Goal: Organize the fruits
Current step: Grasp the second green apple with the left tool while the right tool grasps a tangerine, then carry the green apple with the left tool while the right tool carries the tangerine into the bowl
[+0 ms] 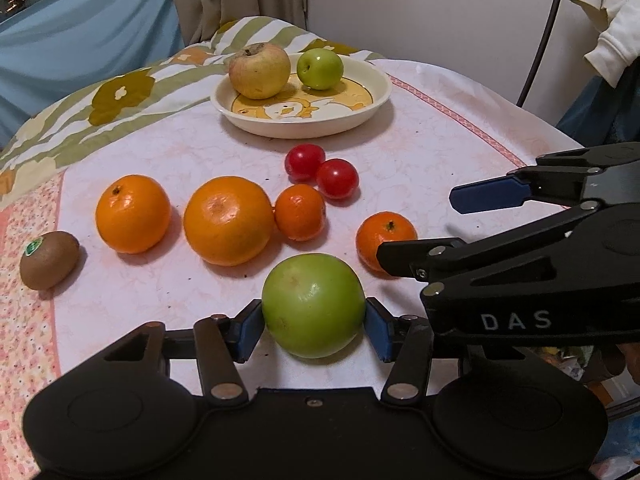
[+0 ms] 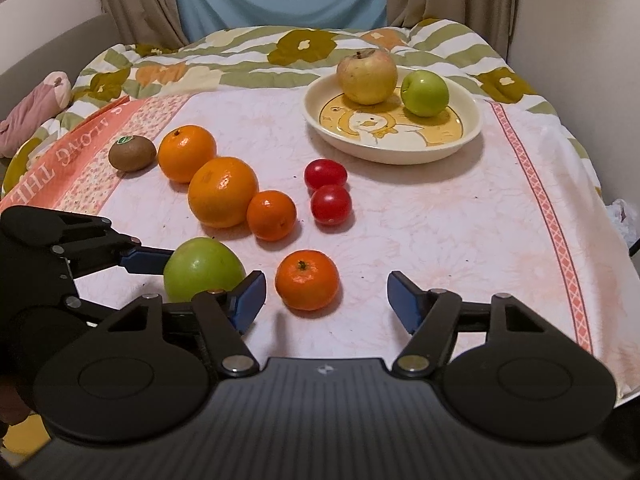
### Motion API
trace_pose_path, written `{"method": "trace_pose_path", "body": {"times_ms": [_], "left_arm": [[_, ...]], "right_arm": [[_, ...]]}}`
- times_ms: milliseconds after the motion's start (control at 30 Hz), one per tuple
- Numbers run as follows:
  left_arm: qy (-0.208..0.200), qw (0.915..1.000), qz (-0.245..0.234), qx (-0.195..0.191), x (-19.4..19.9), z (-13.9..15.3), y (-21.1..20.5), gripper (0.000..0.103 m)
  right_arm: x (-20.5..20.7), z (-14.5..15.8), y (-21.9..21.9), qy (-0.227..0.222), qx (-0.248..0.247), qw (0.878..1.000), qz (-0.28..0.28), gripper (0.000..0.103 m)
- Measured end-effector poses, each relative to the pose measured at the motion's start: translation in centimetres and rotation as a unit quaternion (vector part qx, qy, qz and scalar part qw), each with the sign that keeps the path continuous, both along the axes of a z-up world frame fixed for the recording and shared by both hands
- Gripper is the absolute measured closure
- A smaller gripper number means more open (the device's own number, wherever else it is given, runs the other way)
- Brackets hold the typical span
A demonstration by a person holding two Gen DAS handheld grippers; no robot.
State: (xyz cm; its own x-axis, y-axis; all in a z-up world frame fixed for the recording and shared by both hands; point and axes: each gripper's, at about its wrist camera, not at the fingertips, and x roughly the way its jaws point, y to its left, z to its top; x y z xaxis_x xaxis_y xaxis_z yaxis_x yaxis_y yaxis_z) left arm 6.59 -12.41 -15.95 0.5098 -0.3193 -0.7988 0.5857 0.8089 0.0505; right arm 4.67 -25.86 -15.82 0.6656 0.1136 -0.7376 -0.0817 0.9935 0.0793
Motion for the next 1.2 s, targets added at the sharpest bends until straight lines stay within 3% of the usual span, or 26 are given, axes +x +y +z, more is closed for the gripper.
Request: {"method": "trace_pose_path", "body": {"times_ms": [133, 567, 633, 967, 1200], "left_arm": [[-0.002, 1.0, 0.008, 0.004, -0.1, 0.1, 0.6, 0.045], [-0.012, 0.9992, 0.037, 0.001, -0.4, 0.4, 2.5, 0.045], [-0.014, 0.9992, 0.039, 0.001, -0.4, 0.5, 2.5, 0.045], [-0.024, 0.9987, 0.045, -0.007, -1.1, 1.7, 2.5, 0.045], [-0.037, 0.9978, 0.053, -0.018, -1.8, 4.1, 2.4, 0.045]], "right_arm": [[0.5, -0.6, 0.5, 0.005, -0.002, 1.0, 0.007, 0.03], [1.4, -1.8, 1.3, 0.008, -0.014, 1.0, 0.014, 0.041], [1.5, -1.8, 1.3, 0.009, -0.009, 1.0, 0.019, 0.048], [0.9, -1.0, 1.4, -0.002, -0.013, 1.0, 0.026, 0.049], [-0.3, 2.0, 1.0, -0.024, -0.011, 0.999, 0.022, 0.049]]}}
